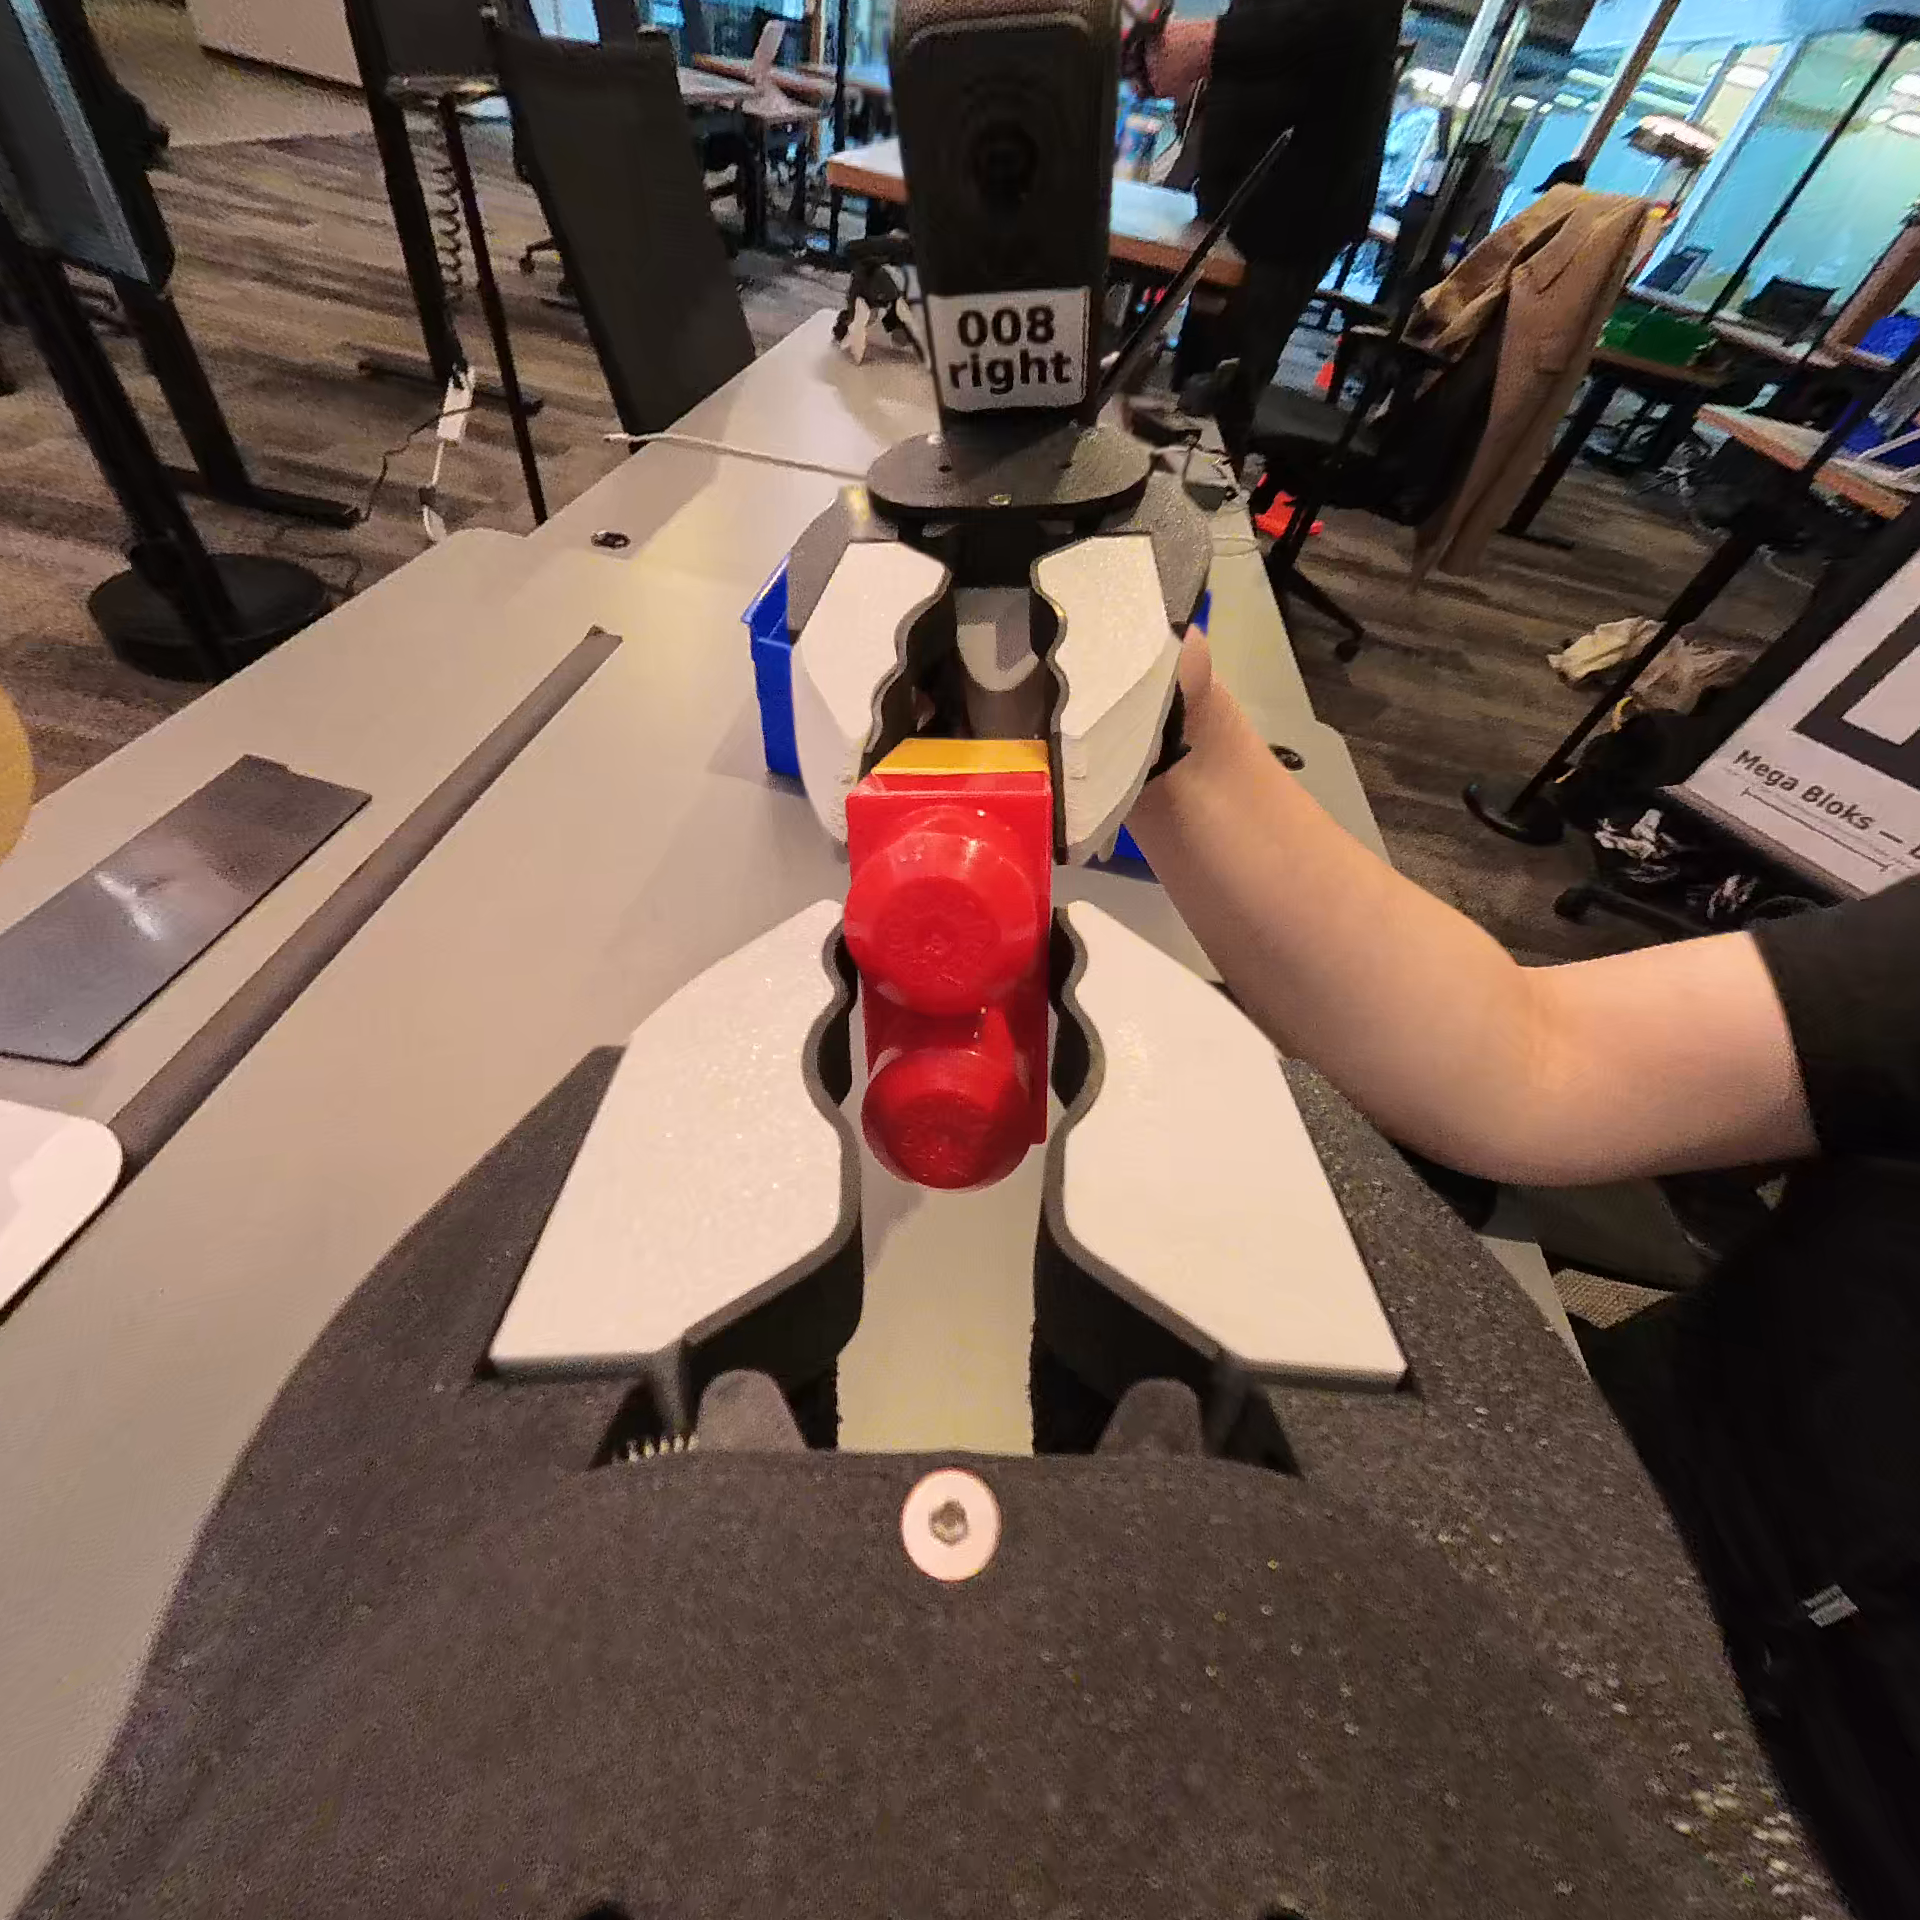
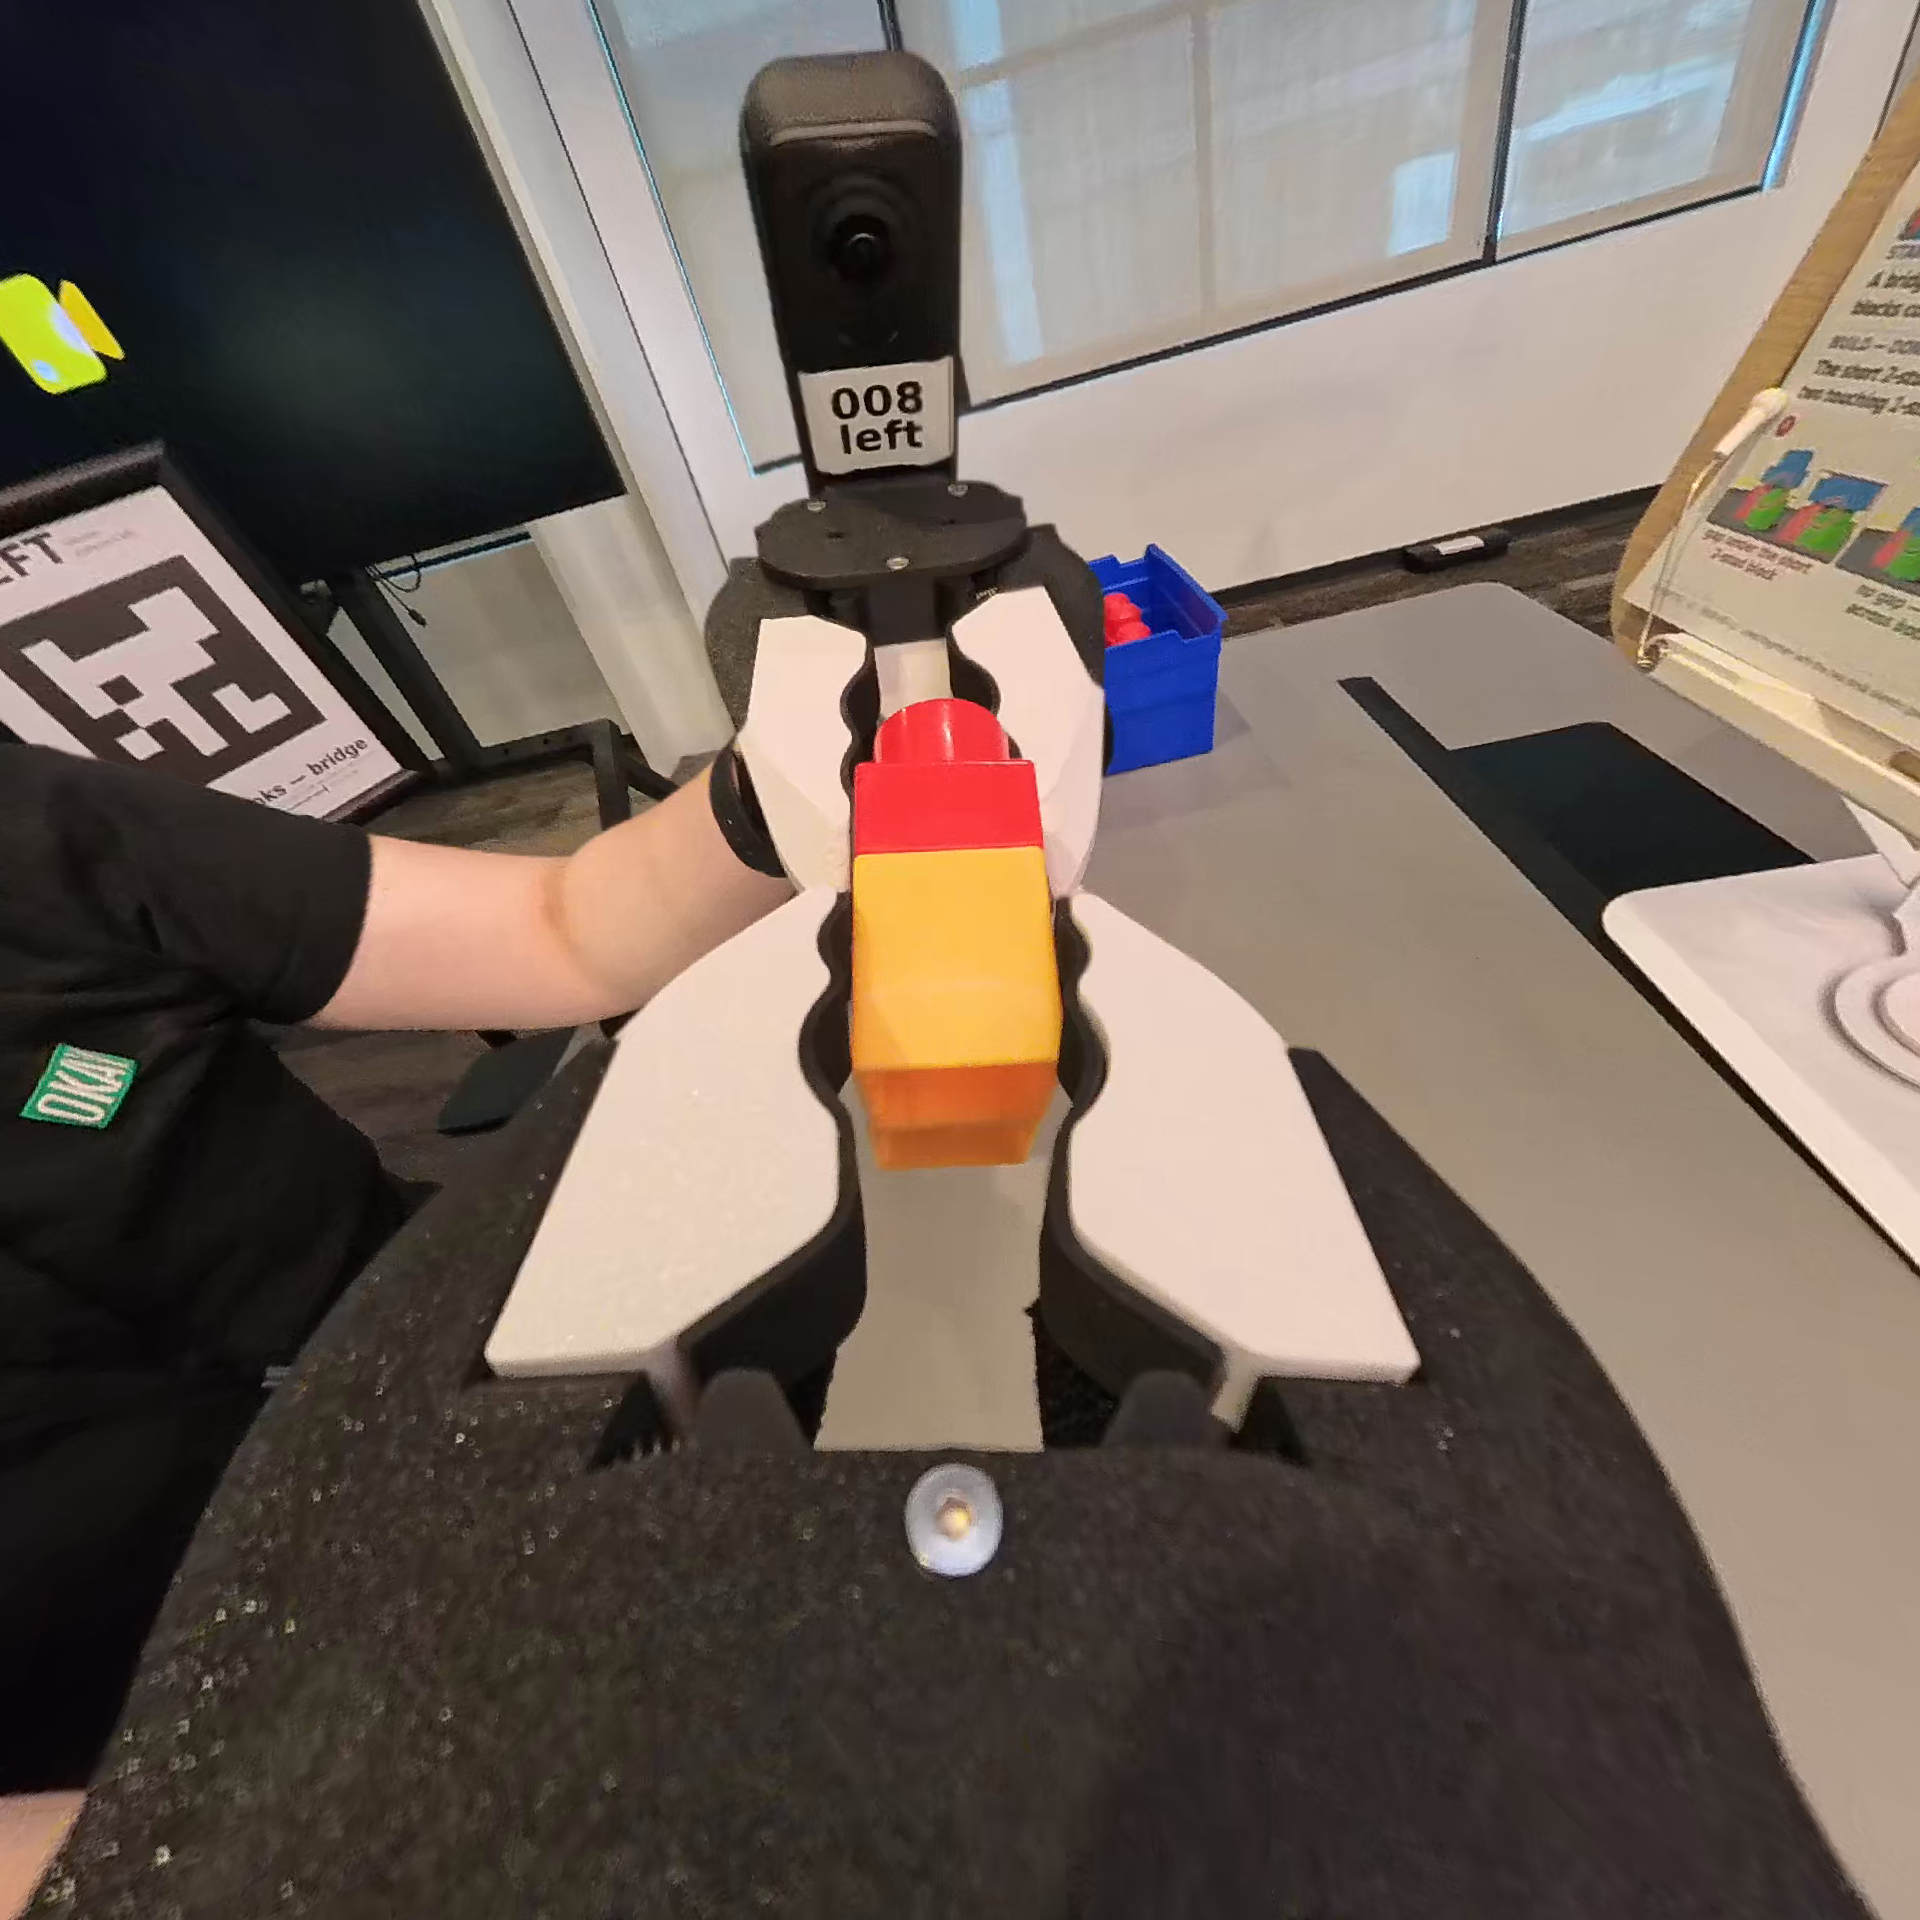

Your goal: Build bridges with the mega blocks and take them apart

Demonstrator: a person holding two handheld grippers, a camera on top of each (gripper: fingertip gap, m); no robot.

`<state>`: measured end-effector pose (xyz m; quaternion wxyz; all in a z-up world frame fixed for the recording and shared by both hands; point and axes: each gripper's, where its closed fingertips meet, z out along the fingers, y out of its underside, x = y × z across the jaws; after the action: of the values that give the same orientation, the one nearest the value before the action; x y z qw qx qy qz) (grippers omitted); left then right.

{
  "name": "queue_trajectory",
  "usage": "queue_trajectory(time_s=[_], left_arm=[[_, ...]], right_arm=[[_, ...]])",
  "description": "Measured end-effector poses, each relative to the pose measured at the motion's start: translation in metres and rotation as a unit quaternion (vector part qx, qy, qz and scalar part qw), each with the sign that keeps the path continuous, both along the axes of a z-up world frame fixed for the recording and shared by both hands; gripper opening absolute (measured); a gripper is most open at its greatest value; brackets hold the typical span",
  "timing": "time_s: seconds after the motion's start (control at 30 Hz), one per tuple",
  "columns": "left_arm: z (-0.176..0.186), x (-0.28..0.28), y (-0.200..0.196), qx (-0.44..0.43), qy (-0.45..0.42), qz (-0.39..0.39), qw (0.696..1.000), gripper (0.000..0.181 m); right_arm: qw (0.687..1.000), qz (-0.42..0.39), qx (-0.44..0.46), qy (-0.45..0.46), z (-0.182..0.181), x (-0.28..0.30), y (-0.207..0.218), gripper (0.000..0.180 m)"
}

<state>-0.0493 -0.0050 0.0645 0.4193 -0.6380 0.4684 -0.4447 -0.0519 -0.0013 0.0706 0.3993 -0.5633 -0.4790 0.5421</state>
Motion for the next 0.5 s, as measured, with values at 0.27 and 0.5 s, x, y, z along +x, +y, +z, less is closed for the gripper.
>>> queue_trajectory(time_s=[0.27, 0.5], left_arm=[[-0.002, -0.004, 0.010, -0.027, -0.049, -0.011, 0.998, 0.034], [-0.001, -0.024, 0.017, -0.044, -0.086, 0.002, 0.995, 0.034]], right_arm=[[1.000, -0.031, -0.005, 0.001, -0.001, -0.003, 0.013, 0.036], [0.996, -0.084, -0.009, -0.008, -0.005, 0.002, 0.022, 0.057]])
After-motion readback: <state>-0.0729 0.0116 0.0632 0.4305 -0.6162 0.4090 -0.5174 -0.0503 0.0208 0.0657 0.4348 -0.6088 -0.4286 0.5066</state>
